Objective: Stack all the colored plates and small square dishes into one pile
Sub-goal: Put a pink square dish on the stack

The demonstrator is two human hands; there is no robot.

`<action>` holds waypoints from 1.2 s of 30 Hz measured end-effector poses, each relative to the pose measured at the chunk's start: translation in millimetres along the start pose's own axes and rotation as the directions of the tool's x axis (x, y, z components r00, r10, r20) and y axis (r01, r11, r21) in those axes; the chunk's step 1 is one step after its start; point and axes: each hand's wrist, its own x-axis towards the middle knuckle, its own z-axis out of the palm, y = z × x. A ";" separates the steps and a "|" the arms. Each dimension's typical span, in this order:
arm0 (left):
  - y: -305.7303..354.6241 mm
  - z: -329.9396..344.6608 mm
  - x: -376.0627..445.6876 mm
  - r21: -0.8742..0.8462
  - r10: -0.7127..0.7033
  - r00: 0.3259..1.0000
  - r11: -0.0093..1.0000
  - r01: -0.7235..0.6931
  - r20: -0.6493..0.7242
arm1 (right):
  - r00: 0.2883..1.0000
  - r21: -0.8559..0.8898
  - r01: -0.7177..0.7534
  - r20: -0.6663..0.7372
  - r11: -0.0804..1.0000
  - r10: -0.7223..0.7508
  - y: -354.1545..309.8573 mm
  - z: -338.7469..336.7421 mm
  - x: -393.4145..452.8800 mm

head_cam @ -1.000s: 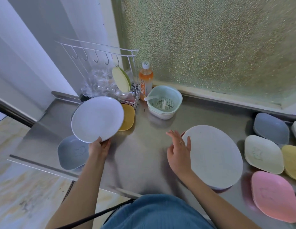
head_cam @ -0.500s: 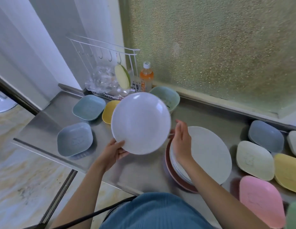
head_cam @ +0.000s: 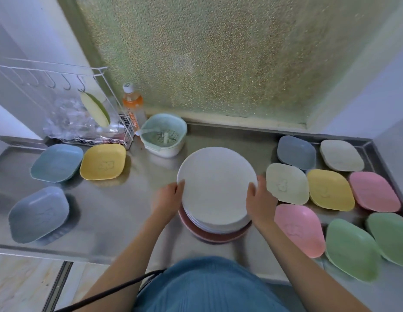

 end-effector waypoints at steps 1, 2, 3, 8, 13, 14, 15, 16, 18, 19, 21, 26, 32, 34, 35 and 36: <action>1.4 2.3 -1.8 0.085 0.019 1.000 0.996 -0.018 -0.010 | 1.000 -0.031 0.002 0.021 1.000 -0.002 3.5 -1.4 0.5; 2.5 3.7 -3.4 0.147 0.023 1.000 0.989 -0.021 -0.013 | 0.999 -0.057 0.007 0.038 0.998 -0.005 6.8 -2.3 1.1; 2.5 5.2 -4.3 0.193 0.019 1.000 0.981 -0.016 -0.010 | 0.999 -0.080 0.012 0.052 0.997 -0.008 9.8 -1.9 1.9; -7.8 10.1 -11.7 0.243 -0.043 0.998 0.969 0.033 0.036 | 0.994 -0.171 0.031 0.112 0.985 -0.012 17.6 7.4 3.3; -10.7 11.6 -11.3 0.239 -0.028 0.998 0.971 0.015 0.051 | 0.998 -0.234 0.039 0.054 0.971 -0.027 23.3 15.8 1.6; -9.9 11.8 -10.6 0.251 -0.021 0.998 0.968 0.006 0.055 | 0.998 -0.245 0.041 0.045 0.969 -0.031 25.0 16.0 1.8; -9.3 12.5 -9.9 0.268 -0.011 0.998 0.963 -0.005 0.058 | 0.999 -0.252 0.043 0.041 0.967 -0.034 26.8 16.2 2.4; -8.8 13.4 -9.5 0.287 -0.001 0.998 0.958 -0.016 0.059 | 0.998 -0.260 0.047 0.041 0.964 -0.038 28.8 16.4 3.4; -8.1 15.1 -9.5 0.324 0.010 0.998 0.946 -0.028 0.056 | 0.998 -0.280 0.058 0.041 0.958 -0.049 32.8 16.5 5.3; -7.6 15.9 -9.4 0.346 0.015 0.999 0.938 -0.032 0.052 | 0.997 -0.293 0.066 0.043 0.954 -0.056 34.4 16.7 6.3; -6.6 16.7 -8.9 0.388 0.024 0.999 0.921 -0.041 0.047 | 0.996 -0.316 0.083 0.054 0.945 -0.070 36.9 16.8 7.3; -8.0 16.5 -7.5 0.410 0.027 0.999 0.911 -0.042 0.041 | 0.997 -0.175 0.069 0.035 0.982 -0.064 44.2 21.3 6.2; -14.0 17.7 -0.5 0.279 -0.034 0.999 0.960 0.029 0.013 | 0.987 -0.075 -0.131 -0.105 0.989 0.122 72.3 11.7 -6.1; -14.0 19.5 2.1 0.245 -0.041 0.999 0.969 0.037 0.010 | 0.986 -0.199 -0.158 -0.086 0.967 0.144 87.0 7.8 -13.1; -14.3 20.2 3.1 0.229 -0.044 0.999 0.973 0.041 0.008 | 0.986 -0.261 -0.163 -0.065 0.951 0.151 92.7 7.0 -17.1; -14.7 20.7 3.6 0.214 -0.044 0.999 0.976 0.041 0.008 | 0.987 -0.312 -0.159 -0.039 0.937 0.154 96.9 7.8 -21.0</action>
